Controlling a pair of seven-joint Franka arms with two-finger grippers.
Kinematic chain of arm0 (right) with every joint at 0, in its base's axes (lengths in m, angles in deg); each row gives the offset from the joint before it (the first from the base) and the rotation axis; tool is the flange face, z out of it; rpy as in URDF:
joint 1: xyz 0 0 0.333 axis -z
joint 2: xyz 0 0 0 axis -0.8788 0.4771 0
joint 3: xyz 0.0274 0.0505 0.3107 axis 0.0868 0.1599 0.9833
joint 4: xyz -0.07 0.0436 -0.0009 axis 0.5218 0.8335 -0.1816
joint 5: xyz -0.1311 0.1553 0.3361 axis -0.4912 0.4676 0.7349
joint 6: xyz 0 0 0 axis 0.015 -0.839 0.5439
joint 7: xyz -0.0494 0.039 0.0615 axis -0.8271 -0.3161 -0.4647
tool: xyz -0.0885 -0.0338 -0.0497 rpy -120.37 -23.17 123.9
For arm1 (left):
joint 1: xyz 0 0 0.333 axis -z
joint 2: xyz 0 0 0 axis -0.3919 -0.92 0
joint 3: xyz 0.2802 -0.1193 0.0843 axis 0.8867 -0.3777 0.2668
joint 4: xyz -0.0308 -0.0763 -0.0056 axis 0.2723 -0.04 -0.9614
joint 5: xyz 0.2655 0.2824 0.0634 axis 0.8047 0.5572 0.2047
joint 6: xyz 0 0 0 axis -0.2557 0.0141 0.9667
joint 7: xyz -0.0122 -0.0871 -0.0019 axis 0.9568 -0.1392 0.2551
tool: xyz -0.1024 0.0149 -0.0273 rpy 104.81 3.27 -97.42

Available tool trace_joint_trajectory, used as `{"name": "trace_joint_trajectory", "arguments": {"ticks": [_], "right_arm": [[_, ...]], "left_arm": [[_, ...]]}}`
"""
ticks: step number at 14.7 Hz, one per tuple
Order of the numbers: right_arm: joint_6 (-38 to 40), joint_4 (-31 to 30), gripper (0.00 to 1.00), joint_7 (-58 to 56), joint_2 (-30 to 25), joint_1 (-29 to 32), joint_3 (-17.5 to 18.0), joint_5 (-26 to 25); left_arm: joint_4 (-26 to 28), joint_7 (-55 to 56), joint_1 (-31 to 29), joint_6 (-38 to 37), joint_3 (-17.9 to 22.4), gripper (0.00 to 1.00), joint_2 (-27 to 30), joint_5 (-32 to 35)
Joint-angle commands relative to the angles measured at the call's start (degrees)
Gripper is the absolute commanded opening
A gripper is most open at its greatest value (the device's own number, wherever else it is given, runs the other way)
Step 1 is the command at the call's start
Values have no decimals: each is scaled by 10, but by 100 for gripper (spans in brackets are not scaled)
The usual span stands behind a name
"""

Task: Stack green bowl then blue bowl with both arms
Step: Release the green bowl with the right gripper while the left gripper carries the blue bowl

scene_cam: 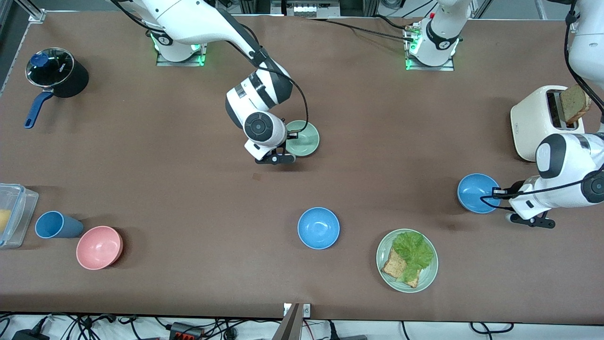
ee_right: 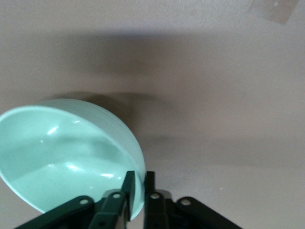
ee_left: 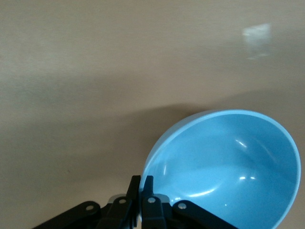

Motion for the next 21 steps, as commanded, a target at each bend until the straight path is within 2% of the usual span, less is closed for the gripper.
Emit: {"name": "trace_joint_trajectory", "arguments": {"ticks": [1,4,6,8,10,12,14,18,21], "right_arm": [[9,12,100,26,-21,1,-3,11],[35,38,100,24,-78,15,-30,1],[85,82,100,19,-106,43,-58,-1],[137,144,100,17,-107,75,-77,-13],[173,178,100,17,-108,108,-81,-46],[173,200,100,15,-109,138,-81,-81],[170,208,100,20,-109,169,-81,-87],[172,212,100,-51,-110,225,-104,-94],[170,209,100,-150,-138,265,-130,-105]], "left_arm": [[6,-3,-17,-63,-45,1,49,-39],[7,38,-17,-122,-82,1,93,-108],[12,97,-19,-149,-127,0,114,-116],[11,166,-21,-164,-177,0,124,-147],[12,247,-21,-168,-226,0,128,-156],[12,332,-20,-169,-279,0,127,-157],[12,428,-7,-164,-329,0,121,-156],[11,538,84,-65,-324,0,55,-150],[12,566,137,-45,-301,0,42,-146]]}}
